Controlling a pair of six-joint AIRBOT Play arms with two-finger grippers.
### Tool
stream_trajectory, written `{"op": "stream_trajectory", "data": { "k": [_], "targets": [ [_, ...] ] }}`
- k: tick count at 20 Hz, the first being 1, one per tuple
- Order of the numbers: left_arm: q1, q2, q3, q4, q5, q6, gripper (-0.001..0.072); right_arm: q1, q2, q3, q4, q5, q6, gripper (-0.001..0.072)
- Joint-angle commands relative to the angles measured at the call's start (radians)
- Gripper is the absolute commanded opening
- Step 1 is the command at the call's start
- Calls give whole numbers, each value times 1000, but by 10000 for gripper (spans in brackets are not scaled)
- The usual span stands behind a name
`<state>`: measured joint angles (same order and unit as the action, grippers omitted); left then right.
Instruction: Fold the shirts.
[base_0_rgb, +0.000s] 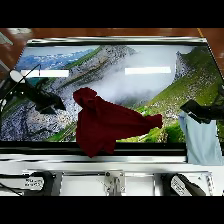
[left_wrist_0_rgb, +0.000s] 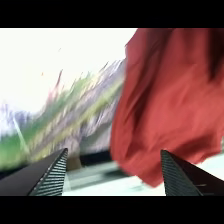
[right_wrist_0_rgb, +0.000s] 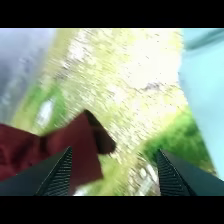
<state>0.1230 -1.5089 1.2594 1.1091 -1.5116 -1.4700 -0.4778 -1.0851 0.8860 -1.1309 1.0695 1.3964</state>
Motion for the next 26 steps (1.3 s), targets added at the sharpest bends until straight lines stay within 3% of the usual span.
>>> {"op": "stream_trajectory", "data": {
  "k": [1, 4, 7, 12, 13, 15, 16, 17, 18, 26],
  "targets": [
    [31, 163, -348, -119, 150, 42, 717, -61, -61, 22, -70, 166, -94, 633],
    [0, 185, -571, -299, 268, 121, 717, -61, -141, 22, 119, 169, -132, 634],
    [-66, 182, -645, -322, 336, 128, 717, -61, -196, 22, 241, 165, -156, 634],
    [-175, 153, -648, -330, 407, 126, 716, -60, -238, 22, 259, 182, -180, 635],
    [-188, 138, -647, -341, 420, 127, 716, -60, -252, 22, 261, 207, -191, 687],
    [-206, 109, -647, -377, 445, 127, 706, -47, -282, 22, 257, 238, -200, 694],
    [-211, 102, -647, -393, 451, 128, 535, -25, -293, 22, 250, 235, -205, 694],
    [-211, 101, -647, -400, 454, 128, 162, 8, -304, 22, 237, 219, -206, 694],
    [-211, 103, -647, -401, 454, 143, 60, 45, -316, 22, 216, 192, -207, 694],
    [-211, 202, -618, -399, 455, 203, 40, 233, -447, 22, 198, 1, -139, 682]
  ]
}}
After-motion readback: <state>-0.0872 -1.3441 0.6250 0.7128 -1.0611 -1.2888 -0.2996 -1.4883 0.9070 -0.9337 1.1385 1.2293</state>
